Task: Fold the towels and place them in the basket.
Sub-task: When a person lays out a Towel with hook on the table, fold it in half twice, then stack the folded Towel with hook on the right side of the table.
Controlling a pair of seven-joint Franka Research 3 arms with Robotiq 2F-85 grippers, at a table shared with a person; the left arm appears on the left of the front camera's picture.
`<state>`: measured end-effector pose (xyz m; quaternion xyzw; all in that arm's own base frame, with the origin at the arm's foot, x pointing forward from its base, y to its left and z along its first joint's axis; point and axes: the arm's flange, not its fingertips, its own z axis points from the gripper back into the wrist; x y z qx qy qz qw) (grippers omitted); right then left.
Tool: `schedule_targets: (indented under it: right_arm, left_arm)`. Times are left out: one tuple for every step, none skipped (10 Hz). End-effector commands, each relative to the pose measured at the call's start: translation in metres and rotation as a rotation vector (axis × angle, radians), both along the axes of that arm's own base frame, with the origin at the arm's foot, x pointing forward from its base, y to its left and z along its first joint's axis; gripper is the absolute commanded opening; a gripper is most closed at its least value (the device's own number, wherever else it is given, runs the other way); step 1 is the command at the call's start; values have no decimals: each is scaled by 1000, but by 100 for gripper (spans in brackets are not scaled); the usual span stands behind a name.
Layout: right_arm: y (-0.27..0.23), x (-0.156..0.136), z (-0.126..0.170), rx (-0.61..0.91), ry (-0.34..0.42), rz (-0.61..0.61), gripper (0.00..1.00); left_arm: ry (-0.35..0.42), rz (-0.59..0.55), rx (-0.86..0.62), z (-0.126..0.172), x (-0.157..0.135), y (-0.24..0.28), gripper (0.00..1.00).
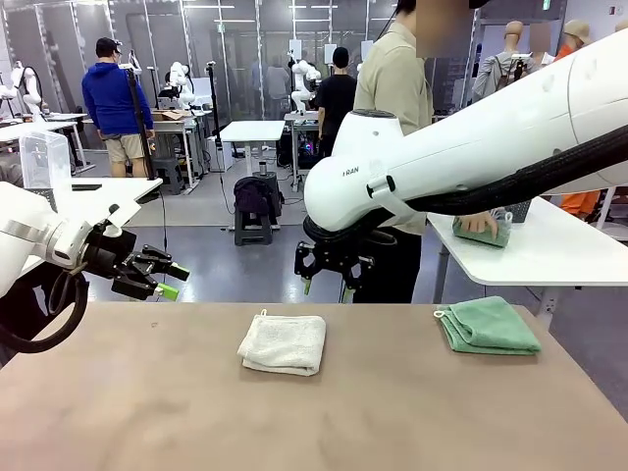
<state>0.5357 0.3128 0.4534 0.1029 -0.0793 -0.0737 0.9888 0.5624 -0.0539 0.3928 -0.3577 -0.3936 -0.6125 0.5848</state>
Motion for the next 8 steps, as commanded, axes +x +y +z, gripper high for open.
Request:
schedule_targets:
  right_arm:
    - [1,0,0,-5,-1,-9,75]
    - [1,0,0,-5,-1,-9,75]
    - [1,0,0,-5,-1,-9,75]
    - [1,0,0,-5,-1,-9,75]
    - [1,0,0,-5,-1,-9,75]
    - [1,0,0,-5,-1,-9,75]
    - [1,0,0,-5,-1,-9,75]
    - [1,0,0,-5,-1,-9,75]
  left_arm:
    - [-3,1,2,1,-2,0,76]
    - [-3,1,2,1,-2,0,76]
    - [-3,1,2,1,-2,0,76]
    - [-3,1,2,1,-2,0,76]
    - [-3,1,2,1,-2,0,76]
    - [-3,1,2,1,-2,0,76]
    - [-3,1,2,1,-2,0,76]
    - [-3,1,2,1,-2,0,76]
